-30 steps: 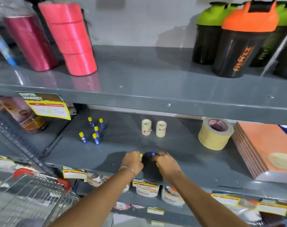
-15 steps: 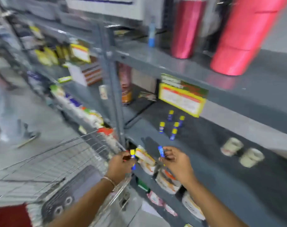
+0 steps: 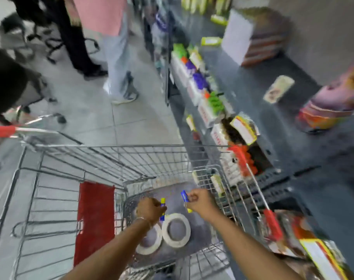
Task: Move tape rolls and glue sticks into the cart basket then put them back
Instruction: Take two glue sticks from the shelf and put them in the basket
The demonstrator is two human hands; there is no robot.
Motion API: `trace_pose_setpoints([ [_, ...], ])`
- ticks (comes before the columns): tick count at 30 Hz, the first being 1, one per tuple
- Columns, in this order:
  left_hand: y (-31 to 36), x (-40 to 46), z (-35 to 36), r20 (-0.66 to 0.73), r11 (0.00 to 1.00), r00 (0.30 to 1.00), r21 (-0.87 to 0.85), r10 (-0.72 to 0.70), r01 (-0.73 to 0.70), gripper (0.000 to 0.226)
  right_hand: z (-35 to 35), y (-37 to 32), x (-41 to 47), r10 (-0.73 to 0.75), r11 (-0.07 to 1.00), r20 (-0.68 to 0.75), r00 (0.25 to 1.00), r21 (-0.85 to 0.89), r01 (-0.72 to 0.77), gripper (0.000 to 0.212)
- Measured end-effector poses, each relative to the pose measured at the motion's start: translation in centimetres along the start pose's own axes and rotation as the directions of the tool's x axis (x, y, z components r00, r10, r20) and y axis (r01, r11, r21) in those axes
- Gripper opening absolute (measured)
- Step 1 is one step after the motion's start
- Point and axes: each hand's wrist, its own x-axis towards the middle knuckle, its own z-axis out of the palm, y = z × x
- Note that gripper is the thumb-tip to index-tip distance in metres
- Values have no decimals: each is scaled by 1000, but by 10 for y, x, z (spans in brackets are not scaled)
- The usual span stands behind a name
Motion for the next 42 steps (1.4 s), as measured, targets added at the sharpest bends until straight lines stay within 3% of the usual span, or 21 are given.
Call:
trace_pose_setpoints([
  [5, -13, 55, 28, 3, 997, 998, 45, -65, 65, 31, 57, 43, 73, 121, 971, 69, 990, -216, -104, 48],
  [10, -29, 100, 59, 21, 989, 992, 80, -126, 124, 31, 97, 71, 101, 186, 963, 21, 982, -201, -178, 8],
  [27, -49, 110, 78, 61, 985, 987, 100, -149, 142, 31, 123, 87, 101, 234, 968, 28, 972, -101, -230, 44],
  [35, -64, 101, 68, 33, 980, 994, 175, -101, 93, 17, 109, 91, 91, 236, 957, 64, 970, -190, -220, 52],
  [37, -69, 97, 56, -6, 980, 996, 181, -86, 86, 19, 102, 91, 86, 209, 956, 91, 974, -229, -184, 53],
  [39, -80, 94, 42, -36, 983, 996, 159, -85, 90, 19, 91, 86, 83, 99, 938, 146, 984, -344, -43, 51],
  [42, -105, 83, 22, 9, 978, 999, 204, -43, 40, 28, 73, 77, 74, -108, 723, 358, 927, -612, 321, 45],
])
